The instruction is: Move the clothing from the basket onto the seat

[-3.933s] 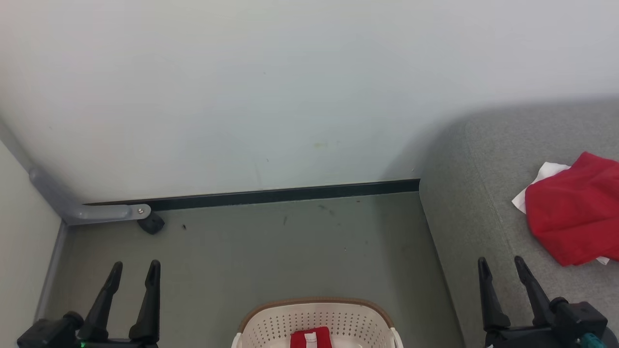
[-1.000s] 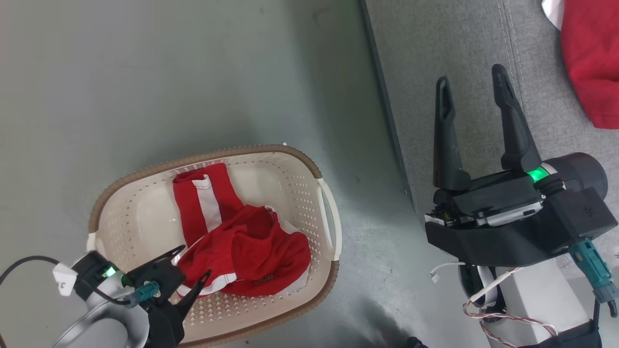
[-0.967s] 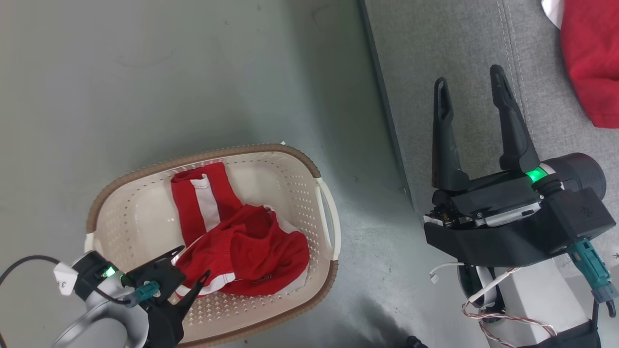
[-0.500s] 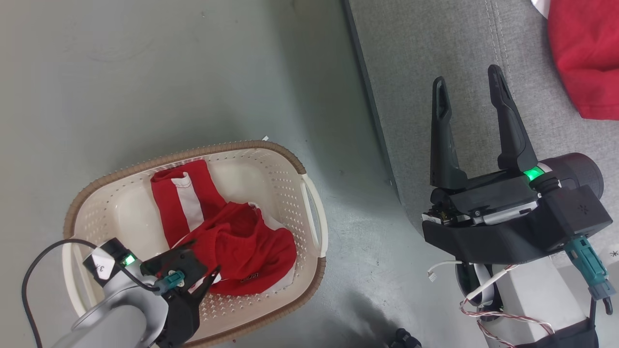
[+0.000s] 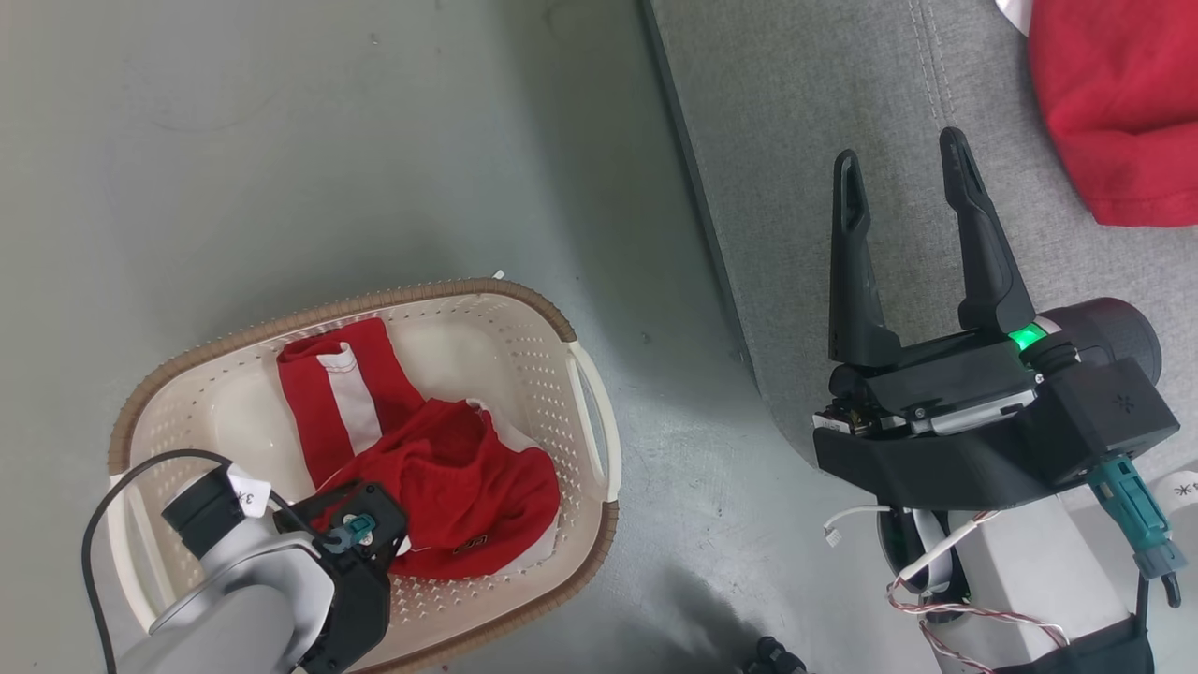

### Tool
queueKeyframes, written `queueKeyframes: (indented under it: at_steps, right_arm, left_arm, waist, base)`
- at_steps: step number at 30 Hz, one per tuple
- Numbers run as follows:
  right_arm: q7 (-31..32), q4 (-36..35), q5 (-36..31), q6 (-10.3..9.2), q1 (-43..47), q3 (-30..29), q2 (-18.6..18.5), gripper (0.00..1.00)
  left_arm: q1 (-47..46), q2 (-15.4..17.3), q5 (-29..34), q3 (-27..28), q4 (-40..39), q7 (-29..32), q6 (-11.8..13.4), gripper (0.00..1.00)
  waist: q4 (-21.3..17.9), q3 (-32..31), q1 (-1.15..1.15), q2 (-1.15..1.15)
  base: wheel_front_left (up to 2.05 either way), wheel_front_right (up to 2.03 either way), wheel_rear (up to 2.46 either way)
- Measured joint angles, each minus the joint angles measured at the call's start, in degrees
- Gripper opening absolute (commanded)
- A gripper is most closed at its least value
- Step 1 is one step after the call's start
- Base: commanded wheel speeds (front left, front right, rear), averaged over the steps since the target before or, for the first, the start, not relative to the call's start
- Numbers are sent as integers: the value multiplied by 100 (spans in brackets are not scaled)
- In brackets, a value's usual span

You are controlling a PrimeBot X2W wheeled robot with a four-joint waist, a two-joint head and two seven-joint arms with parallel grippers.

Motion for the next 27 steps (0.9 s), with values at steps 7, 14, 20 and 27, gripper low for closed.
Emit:
queueKeyframes:
  at_steps: [7,14,20,27]
  right_arm:
    - [0,0,56,-29,2,103,4,100]
    - [0,-11,92,-30,13,141,5,100]
    - [0,-38,137,-35,27,191,8,100]
    - [0,-38,193,-35,74,193,10,100]
  left_arm:
    - [-65,-148,19,-27,318,361,145,100]
    - [-96,-169,18,0,560,565,214,100]
    - [-96,-200,-11,1,751,704,220,100]
    - [-105,-314,-66,22,833,694,196,0]
  waist:
    - [-39,1,0,0]
    - [-87,16,0,0]
    - [-137,46,0,0]
    - [-167,61,0,0]
  base:
    - [0,0,0]
    - [0,0,0]
    - [0,0,0]
    - [0,0,0]
